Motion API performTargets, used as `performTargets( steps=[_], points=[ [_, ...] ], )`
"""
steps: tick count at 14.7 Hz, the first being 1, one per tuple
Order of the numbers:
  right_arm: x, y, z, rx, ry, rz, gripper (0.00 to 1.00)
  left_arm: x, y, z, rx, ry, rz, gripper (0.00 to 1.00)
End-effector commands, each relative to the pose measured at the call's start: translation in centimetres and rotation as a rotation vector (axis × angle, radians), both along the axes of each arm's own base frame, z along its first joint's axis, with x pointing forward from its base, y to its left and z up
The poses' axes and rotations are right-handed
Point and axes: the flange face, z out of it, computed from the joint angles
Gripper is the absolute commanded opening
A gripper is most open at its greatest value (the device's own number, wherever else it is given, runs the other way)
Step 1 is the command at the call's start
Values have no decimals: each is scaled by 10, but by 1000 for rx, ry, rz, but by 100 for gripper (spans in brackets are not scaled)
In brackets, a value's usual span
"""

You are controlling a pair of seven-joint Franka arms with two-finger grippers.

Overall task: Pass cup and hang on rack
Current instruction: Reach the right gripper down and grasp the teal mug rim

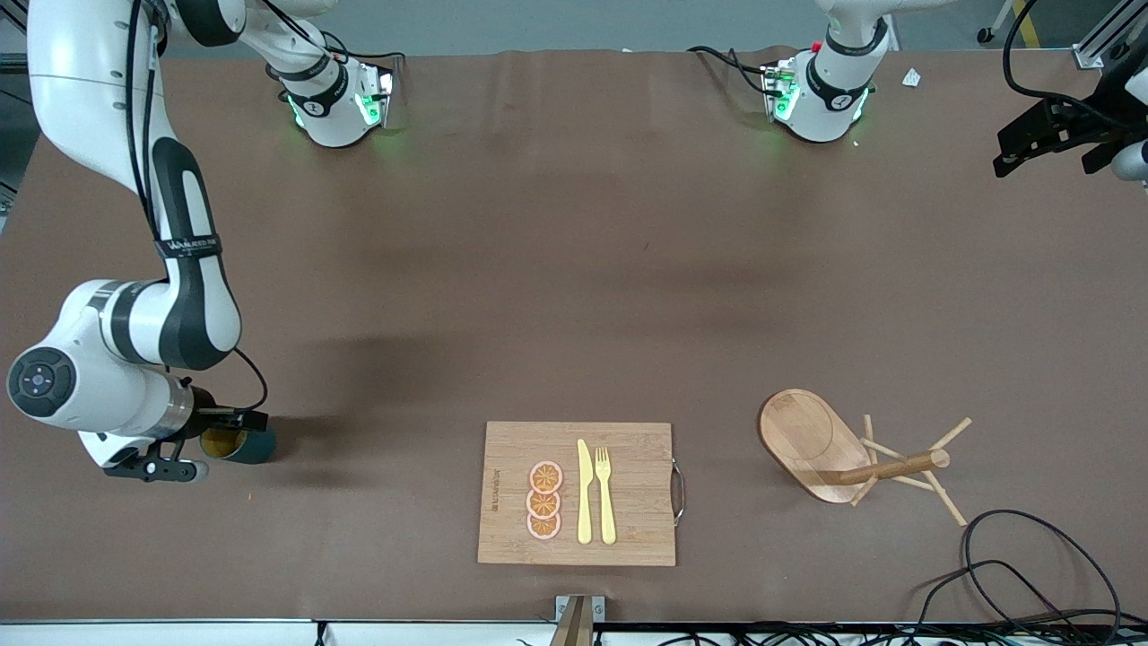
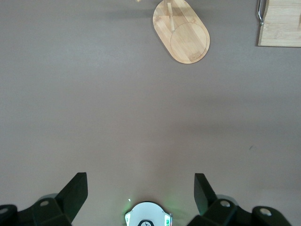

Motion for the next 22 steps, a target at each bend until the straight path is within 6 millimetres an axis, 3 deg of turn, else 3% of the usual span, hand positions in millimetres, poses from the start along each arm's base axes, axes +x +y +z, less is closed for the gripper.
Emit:
performTargets(
  steps=[1,4,11,15,18,22],
  points=[
    [3,-1,-14,7,2,-18,100,3,1,2,-6,-4,-13,100],
    [6,-4,-31,-1,-9,-16,92,1,2,3,-3,-5,-34,100],
    [6,-9,-42,-5,-4,-9,24,-2,4,13,-4,-21,-38,100],
    [7,-5,-39,-5,-9,-5,8,0,5,12,0,-20,-35,100],
    [11,23,-20,3,-15,27,4,0,7,12,6,-20,-33,100],
    [16,101,28,14,33,59,4,1,7,11,8,-19,-31,100]
  ],
)
